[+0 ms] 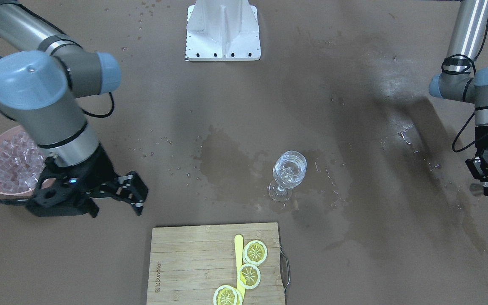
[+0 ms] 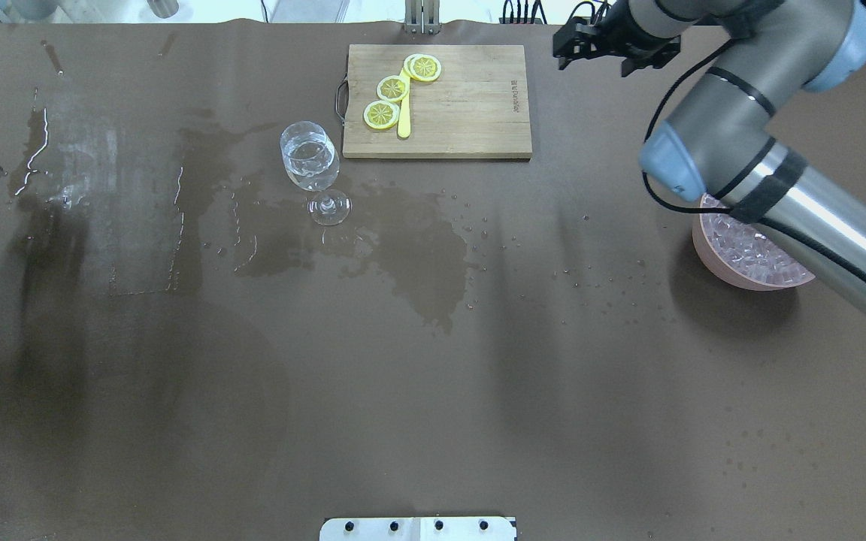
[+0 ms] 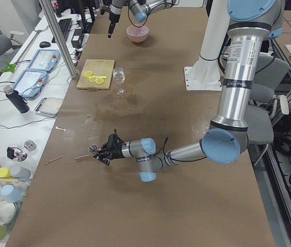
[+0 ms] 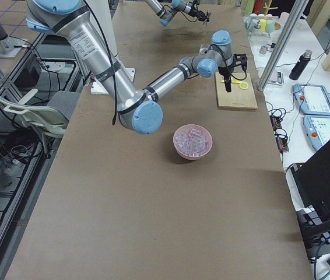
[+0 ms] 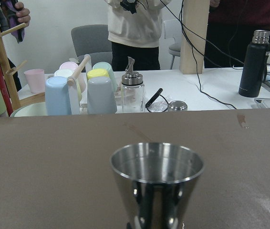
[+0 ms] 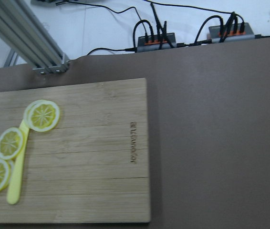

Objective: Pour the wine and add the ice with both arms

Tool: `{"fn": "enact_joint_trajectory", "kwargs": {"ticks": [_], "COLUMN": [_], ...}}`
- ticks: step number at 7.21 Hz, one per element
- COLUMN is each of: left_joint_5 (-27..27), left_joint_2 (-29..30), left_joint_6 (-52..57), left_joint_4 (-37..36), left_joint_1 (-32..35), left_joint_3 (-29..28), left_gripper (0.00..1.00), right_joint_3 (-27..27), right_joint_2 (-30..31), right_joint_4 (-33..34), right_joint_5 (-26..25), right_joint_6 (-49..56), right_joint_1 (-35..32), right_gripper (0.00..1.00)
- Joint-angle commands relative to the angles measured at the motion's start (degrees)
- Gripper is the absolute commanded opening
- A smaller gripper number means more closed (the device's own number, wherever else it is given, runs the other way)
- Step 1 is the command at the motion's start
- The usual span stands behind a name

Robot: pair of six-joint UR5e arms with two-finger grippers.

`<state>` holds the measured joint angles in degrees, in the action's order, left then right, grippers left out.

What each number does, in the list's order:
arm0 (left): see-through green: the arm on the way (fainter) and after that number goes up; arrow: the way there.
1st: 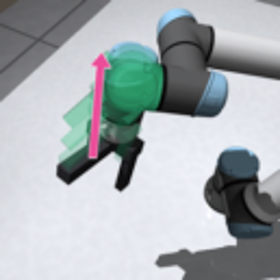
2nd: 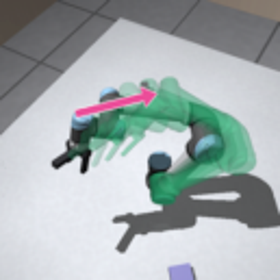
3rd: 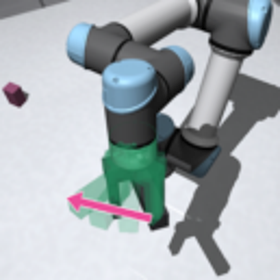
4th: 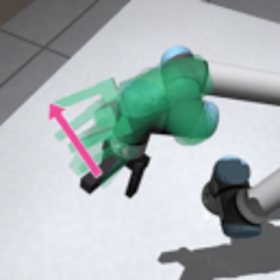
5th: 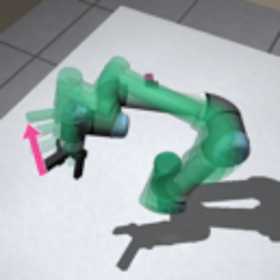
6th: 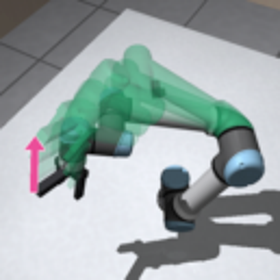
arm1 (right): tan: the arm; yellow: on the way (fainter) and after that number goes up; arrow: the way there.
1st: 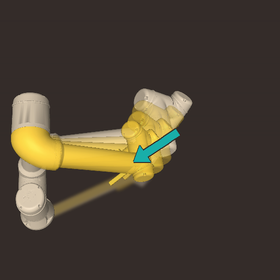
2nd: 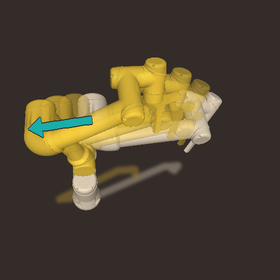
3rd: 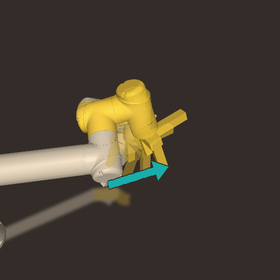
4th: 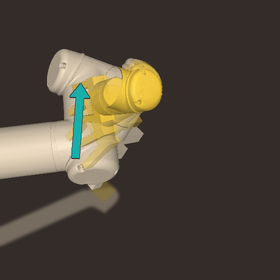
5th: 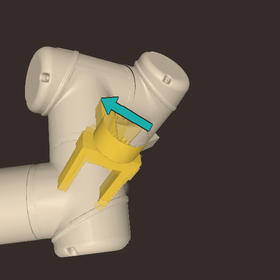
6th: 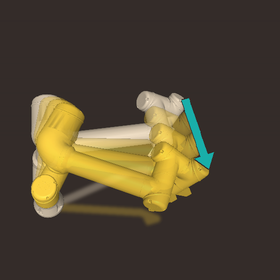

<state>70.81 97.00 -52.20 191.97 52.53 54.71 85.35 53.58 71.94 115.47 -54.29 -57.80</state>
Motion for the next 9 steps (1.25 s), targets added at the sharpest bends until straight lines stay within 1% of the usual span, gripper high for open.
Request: {"fn": "enact_joint_trajectory", "kwargs": {"ticks": [1,2,3,4,5,6,7,8,9], "left_joint_5": [-0.49,-0.41,-0.49,-0.49,-0.58,-0.58,-0.58,-0.58,-1.71], "left_joint_2": [0.11,0.03,0.03,0.03,0.03,0.03,0.03,0.03,0.03], "left_joint_6": [-0.09,-0.18,-0.18,-0.53,-1.14,-1.15,-1.32,-1.85,-2.11], "left_joint_4": [0.16,0.16,0.08,0.16,0.16,0.16,0.16,0.08,0.16], "left_joint_1": [-0.24,-0.33,-1.20,-1.73,-1.91,-1.91,-2.08,-2.52,-3.22], "left_joint_3": [-0.91,-1.00,-1.44,-1.70,-1.71,-1.71,-1.79,-1.80,-2.23], "left_gripper": [0.20,0.20,0.20,0.20,0.20,0.21,0.21,0.21,0.21], "right_joint_3": [2.69,2.89,2.72,2.37,2.45,2.36,2.19,1.40,0.96], "right_joint_2": [8.87,11.17,12.15,14.25,16.27,17.60,19.79,20.24,21.55], "right_joint_4": [-2.59,-2.51,-2.07,-1.98,-1.98,-1.98,-2.24,-2.07,-2.06], "right_joint_5": [4.41,5.20,6.16,9.83,12.82,13.72,13.56,14.08,16.35], "right_joint_6": [6.12,7.17,13.79,17.51,17.64,19.03,26.53,33.39,33.89], "right_joint_1": [-7.21,-10.28,-13.18,-16.87,-21.08,-24.78,-26.38,-29.09,-30.77], "right_gripper": [1.00,1.00,1.00,1.00,1.00,1.00,1.00,1.00,1.00]}}
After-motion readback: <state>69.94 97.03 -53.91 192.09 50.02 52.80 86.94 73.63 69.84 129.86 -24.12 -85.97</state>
